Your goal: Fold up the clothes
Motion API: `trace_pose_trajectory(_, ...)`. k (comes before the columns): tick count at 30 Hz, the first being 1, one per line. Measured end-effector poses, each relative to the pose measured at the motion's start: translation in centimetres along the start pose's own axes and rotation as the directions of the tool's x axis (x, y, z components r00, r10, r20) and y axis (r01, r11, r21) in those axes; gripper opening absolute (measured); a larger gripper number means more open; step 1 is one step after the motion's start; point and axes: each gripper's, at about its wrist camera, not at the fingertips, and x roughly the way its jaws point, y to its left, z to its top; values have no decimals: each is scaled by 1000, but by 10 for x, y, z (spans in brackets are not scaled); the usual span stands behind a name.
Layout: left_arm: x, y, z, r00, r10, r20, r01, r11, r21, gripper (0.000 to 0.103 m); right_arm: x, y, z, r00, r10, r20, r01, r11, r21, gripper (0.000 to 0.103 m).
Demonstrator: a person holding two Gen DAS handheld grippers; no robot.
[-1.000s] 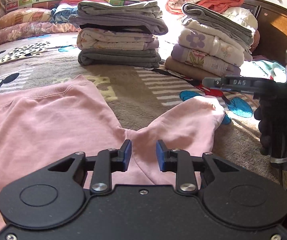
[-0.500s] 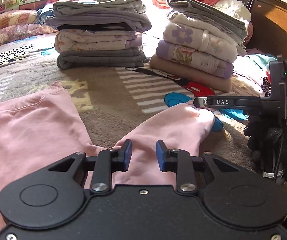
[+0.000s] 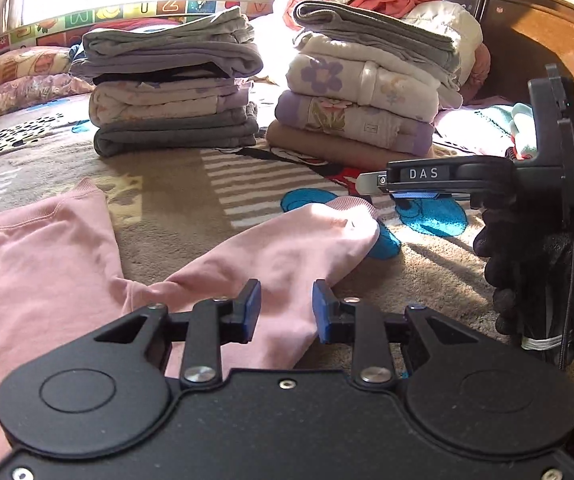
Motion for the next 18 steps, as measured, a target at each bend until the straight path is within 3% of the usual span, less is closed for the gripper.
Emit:
trace_pose_trajectory(4,-1,-17,-5,1000,-9,17,7,997,78,26,-7,-10,-1,996,81,-34,-80,996,34,46)
trace_pose_trajectory(7,3,-30,-6,999,19,26,-23,986,167,26,-9,-17,-5,996,74,-41,-72,996,47,52)
trace_pose_trajectory(11,7,-52,-10,996,78,49,-90,939,333,26,-6,-18,-8,989,129,-67,-126,991,49,54)
trace_pose_trajectory(13,14,-67,-17,984,165,71,-179,860,479,26,-2,-11,-11,985,141,-99,-141,990,5,56)
trace_pose_trajectory(15,20,-79,-25,967,236,95,-245,764,597,26,7,-3,-15,990,64,-125,-74,994,-77,55)
trace_pose_trajectory(18,25,-89,-36,957,273,98,-261,663,701,26,13,-1,-16,992,36,-124,-48,994,-96,54)
